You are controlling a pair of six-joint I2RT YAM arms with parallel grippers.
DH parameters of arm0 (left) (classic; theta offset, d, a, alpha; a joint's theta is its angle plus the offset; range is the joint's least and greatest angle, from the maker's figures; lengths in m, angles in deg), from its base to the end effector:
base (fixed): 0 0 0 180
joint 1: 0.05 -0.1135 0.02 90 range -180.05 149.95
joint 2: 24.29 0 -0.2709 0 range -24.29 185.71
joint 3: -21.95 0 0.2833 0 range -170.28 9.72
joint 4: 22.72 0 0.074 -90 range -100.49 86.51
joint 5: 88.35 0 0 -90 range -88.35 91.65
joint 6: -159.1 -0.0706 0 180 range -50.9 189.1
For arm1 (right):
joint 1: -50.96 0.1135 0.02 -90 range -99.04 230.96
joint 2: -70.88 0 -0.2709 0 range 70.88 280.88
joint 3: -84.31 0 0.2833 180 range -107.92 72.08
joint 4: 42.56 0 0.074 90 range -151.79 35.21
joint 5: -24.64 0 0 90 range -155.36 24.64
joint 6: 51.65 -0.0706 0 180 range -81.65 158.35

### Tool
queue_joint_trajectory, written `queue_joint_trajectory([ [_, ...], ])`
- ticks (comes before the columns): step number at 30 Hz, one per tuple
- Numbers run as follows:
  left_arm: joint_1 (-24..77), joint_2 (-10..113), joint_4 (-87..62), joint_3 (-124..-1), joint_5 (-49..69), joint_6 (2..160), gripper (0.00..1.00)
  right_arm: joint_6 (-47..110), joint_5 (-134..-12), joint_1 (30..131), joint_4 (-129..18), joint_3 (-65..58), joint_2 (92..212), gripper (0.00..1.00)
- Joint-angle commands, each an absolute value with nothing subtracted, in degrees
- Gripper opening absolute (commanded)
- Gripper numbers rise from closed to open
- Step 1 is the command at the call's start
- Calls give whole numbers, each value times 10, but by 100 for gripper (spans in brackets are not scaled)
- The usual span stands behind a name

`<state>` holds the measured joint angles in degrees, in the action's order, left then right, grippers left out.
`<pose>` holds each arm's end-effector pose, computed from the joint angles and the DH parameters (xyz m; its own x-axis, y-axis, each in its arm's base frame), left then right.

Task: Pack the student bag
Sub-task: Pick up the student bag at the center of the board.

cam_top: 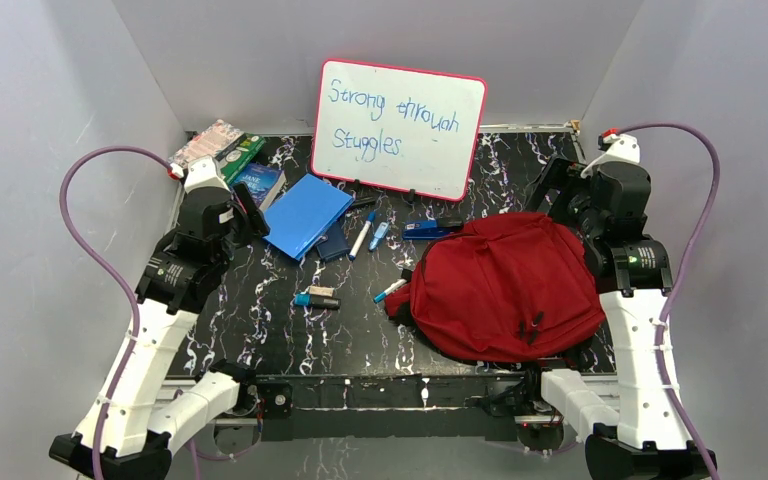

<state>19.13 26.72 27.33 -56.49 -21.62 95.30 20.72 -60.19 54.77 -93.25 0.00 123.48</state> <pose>0.2256 -0.0490 0.4012 -0.3071 -0.3226 -0.8953 -0.1986 0.9418 -0.2712 0.2328 0.0091 0.4307 -0.3036 0.2821 -0.9101 0.1162 0.9590 0.2585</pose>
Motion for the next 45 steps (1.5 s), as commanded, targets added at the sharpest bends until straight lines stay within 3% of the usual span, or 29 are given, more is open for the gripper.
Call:
queue_joint_trajectory([
  [1, 188, 261, 248, -561, -215, 953, 59, 204, -603, 545, -899, 5, 1227, 99],
  [12, 187, 279, 221, -527, -180, 955, 60, 190, -571, 545, -927, 18, 1235, 99],
  [21, 187, 326, 207, -518, -148, 961, 60, 173, -494, 545, -1014, 9, 1315, 99],
  [23, 187, 334, 196, -511, -122, 964, 60, 177, -537, 545, -1008, 19, 1324, 99],
  [25, 187, 343, 186, -505, -93, 966, 60, 198, -653, 545, -980, 35, 1327, 97],
  [27, 187, 348, 183, -496, -82, 973, 60, 212, -758, 548, -962, 43, 1329, 87],
  [29, 187, 348, 179, -486, -79, 980, 59, 190, -760, 594, -955, 44, 1331, 86],
  [34, 187, 348, 159, -469, -61, 994, 60, 112, -569, 823, -970, 31, 1374, 88],
  [45, 188, 335, 161, -468, -51, 991, 59, 16, -487, 959, -950, 31, 1530, 83],
])
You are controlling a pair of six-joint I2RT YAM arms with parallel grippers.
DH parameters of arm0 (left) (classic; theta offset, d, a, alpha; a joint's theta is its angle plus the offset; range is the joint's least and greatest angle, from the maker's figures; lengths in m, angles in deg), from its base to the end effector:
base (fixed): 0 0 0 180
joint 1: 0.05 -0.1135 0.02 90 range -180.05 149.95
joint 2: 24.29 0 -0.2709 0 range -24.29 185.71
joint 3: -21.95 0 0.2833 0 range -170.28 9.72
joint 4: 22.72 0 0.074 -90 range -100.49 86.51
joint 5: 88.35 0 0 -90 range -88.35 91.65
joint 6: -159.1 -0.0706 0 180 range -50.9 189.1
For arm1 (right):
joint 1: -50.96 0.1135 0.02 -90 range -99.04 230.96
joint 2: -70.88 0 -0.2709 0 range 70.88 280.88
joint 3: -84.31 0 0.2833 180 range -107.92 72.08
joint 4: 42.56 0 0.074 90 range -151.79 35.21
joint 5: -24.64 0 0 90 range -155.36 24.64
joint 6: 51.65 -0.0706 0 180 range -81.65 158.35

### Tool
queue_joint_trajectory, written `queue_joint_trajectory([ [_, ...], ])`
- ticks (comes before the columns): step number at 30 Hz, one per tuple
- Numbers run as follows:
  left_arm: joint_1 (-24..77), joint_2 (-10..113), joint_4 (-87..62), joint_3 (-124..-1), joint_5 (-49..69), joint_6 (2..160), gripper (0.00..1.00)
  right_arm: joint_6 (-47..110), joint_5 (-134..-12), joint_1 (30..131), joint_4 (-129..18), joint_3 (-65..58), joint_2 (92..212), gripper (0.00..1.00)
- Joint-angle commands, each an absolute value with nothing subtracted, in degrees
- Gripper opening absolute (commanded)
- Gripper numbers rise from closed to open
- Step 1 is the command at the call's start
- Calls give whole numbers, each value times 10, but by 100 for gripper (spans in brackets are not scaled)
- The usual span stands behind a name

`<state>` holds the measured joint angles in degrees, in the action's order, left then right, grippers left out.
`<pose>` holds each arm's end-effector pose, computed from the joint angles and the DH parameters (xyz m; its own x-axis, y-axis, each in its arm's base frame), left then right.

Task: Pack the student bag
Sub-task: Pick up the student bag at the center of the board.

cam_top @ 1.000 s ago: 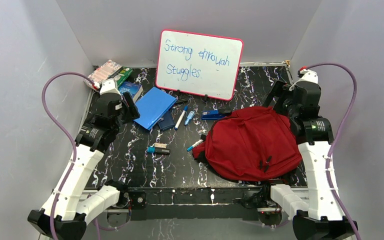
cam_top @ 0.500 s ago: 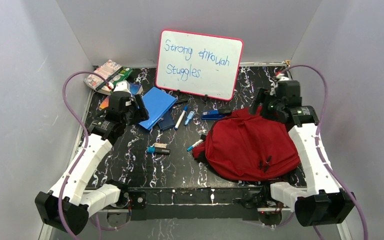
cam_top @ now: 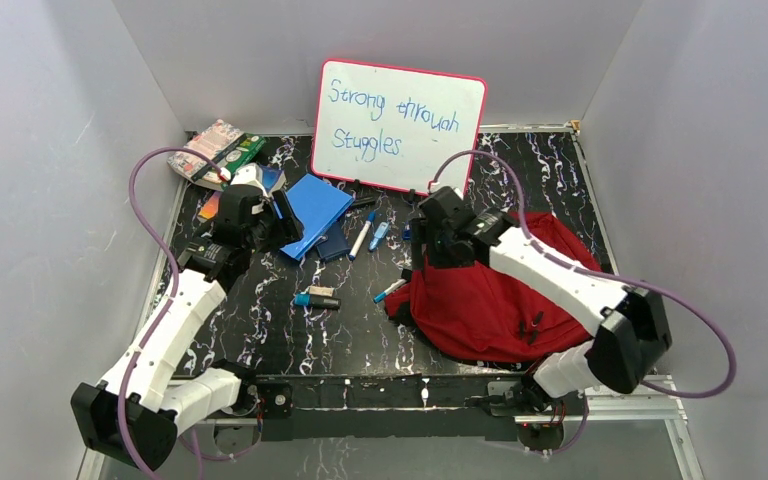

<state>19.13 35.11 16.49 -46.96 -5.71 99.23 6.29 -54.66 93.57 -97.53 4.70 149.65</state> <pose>0.2737 -0.0856 0.3221 -0.5155 -0.3478 -0.7831 -0.0440 0.9235 -0.3811 0.2551 0.2168 0.2672 -0.8161 -0.0420 -0.5764 -0.1794 0.9665 0.1835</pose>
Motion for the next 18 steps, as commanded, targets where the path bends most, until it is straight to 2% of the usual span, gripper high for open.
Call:
queue_joint_trajectory([
  [1, 187, 335, 163, -468, -51, 991, 59, 12, -482, 965, -945, 27, 1542, 83],
  [9, 187, 323, 168, -465, -52, 993, 59, -4, -377, 1010, -1009, -24, 1662, 80],
  [17, 187, 326, 172, -464, -56, 993, 59, -20, -336, 1033, -1019, -2, 1641, 33],
  [18, 187, 329, 172, -465, -56, 993, 59, -23, -335, 1033, -1017, 2, 1631, 31],
])
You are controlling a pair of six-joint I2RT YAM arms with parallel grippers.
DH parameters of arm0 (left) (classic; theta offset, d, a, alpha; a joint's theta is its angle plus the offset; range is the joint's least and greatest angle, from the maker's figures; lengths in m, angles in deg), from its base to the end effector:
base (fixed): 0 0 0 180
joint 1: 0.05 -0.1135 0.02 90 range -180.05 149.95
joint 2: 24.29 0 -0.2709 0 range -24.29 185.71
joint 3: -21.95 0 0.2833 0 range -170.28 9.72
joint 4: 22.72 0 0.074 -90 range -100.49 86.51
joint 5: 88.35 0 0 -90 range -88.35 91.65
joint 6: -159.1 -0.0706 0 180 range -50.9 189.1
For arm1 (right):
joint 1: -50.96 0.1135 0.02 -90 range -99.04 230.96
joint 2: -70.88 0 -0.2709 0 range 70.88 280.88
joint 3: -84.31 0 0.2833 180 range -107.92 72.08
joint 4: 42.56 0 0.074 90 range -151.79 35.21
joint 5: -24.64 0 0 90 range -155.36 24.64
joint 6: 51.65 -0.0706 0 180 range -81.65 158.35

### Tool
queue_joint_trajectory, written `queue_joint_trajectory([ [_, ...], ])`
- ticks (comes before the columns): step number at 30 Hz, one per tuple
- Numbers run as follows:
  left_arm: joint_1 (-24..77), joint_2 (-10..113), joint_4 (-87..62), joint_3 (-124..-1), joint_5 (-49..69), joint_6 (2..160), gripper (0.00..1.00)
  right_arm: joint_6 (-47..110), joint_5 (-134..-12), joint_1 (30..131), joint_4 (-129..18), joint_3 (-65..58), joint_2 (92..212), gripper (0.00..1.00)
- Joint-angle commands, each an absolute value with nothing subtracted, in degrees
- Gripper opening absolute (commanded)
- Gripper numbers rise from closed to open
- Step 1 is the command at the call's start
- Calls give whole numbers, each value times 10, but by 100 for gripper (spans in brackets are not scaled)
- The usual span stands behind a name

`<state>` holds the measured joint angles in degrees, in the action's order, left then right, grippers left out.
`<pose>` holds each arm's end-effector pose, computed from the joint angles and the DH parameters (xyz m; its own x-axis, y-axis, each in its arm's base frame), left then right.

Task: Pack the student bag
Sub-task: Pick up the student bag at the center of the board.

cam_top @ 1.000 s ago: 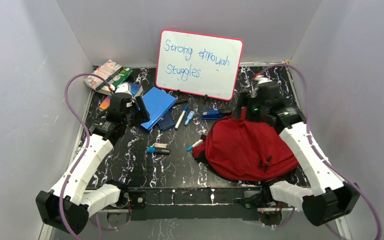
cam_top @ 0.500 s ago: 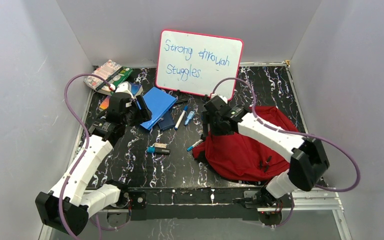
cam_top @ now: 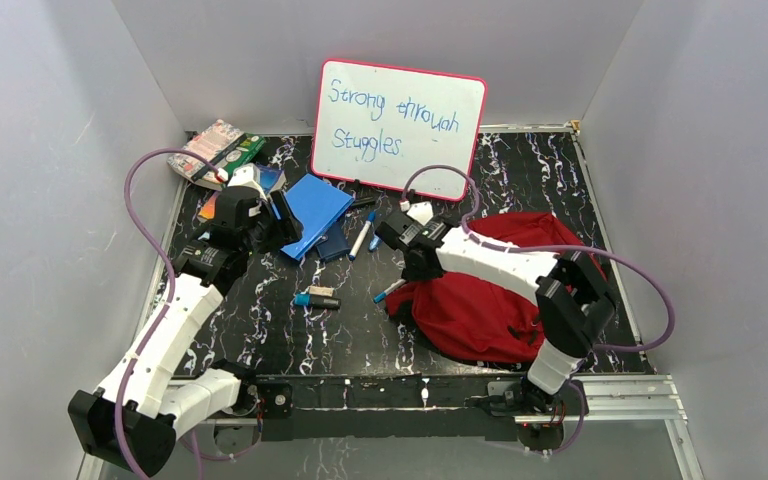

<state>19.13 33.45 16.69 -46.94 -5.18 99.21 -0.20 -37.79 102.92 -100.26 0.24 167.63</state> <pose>0.2675 -0.0842 0.3291 -0.5009 -0.3532 -0.7902 -0.0277 0.9191 -0.3932 0.2563 0.2745 0.1917 -0.8293 -0.1635 -0.5343 -0.1094 0.9852 -0.1317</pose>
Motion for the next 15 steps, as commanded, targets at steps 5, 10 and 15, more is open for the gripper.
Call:
queue_joint_trajectory([
  [5, 188, 336, 171, -470, -56, 995, 59, -15, -323, 1033, -1001, 7, 1540, 0],
  [10, 187, 337, 172, -482, -73, 983, 59, -9, -248, 1033, -1024, -25, 1419, 0],
  [15, 187, 343, 171, -509, -83, 966, 59, 56, -230, 1033, -1007, -70, 1339, 0],
])
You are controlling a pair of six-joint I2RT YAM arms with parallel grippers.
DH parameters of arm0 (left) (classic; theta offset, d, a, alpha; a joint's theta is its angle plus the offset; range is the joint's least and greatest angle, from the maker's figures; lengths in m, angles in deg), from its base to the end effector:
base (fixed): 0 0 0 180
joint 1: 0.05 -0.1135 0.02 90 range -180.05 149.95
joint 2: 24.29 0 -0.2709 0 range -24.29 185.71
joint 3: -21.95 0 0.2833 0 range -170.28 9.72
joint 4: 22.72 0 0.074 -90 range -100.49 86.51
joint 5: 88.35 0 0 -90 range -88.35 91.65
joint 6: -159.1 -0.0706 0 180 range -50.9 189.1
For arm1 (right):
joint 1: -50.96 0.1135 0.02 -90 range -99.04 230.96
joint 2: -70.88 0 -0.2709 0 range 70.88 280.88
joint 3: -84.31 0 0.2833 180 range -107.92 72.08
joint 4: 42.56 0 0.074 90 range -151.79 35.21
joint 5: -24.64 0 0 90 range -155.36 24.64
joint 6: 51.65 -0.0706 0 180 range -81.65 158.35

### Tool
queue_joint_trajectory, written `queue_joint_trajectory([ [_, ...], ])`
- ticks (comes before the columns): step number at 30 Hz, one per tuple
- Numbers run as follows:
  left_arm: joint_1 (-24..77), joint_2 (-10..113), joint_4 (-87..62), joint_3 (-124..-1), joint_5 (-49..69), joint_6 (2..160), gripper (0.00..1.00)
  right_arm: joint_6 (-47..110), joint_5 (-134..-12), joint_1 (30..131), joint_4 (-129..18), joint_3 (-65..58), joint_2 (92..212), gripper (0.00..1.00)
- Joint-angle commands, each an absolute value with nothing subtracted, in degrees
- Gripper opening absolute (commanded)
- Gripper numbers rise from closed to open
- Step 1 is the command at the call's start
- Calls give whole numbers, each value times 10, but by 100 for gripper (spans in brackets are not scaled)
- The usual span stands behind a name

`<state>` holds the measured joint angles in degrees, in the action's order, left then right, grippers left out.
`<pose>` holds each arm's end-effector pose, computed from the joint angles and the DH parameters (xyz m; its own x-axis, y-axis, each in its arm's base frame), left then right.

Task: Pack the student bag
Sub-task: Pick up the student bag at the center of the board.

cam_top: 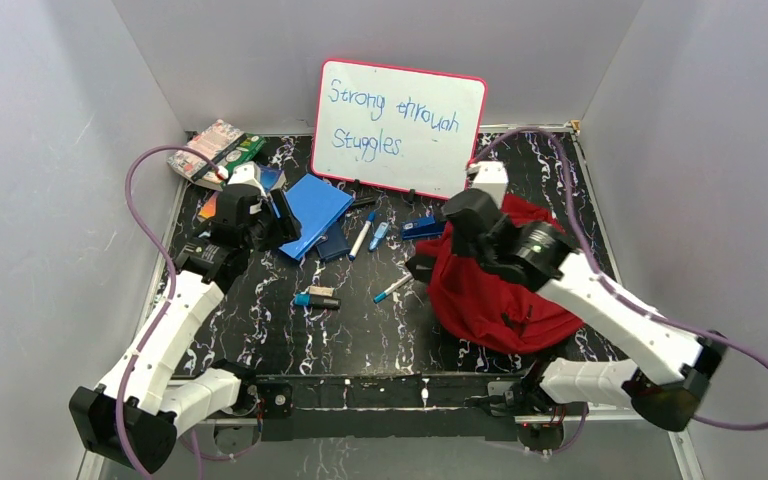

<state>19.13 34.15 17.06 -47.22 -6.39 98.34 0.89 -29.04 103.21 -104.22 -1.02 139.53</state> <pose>0.2699 -0.0834 0.3272 -0.5027 -0.3372 -0.7960 -0.0409 0.9290 -0.3678 0.2078 0.2000 0.3546 -0.5750 0.0578 -0.8161 -0.0389 0.9944 0.0979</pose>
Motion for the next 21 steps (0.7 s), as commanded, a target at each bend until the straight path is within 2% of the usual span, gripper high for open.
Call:
queue_joint_trajectory([
  [1, 188, 347, 172, -516, -80, 964, 60, 65, -230, 1032, -1006, -80, 1329, 0],
  [7, 187, 357, 161, -530, -37, 966, 60, 95, -228, 1033, -988, -124, 1282, 0],
  [11, 188, 358, 128, -534, 64, 956, 60, 117, -243, 1033, -938, -121, 1256, 0],
  [15, 192, 365, 86, -561, 162, 942, 60, 49, -189, 1033, -871, -85, 1215, 0],
  [21, 260, 344, -32, -553, 165, 923, 60, -63, -123, 1033, -691, 11, 1166, 0],
])
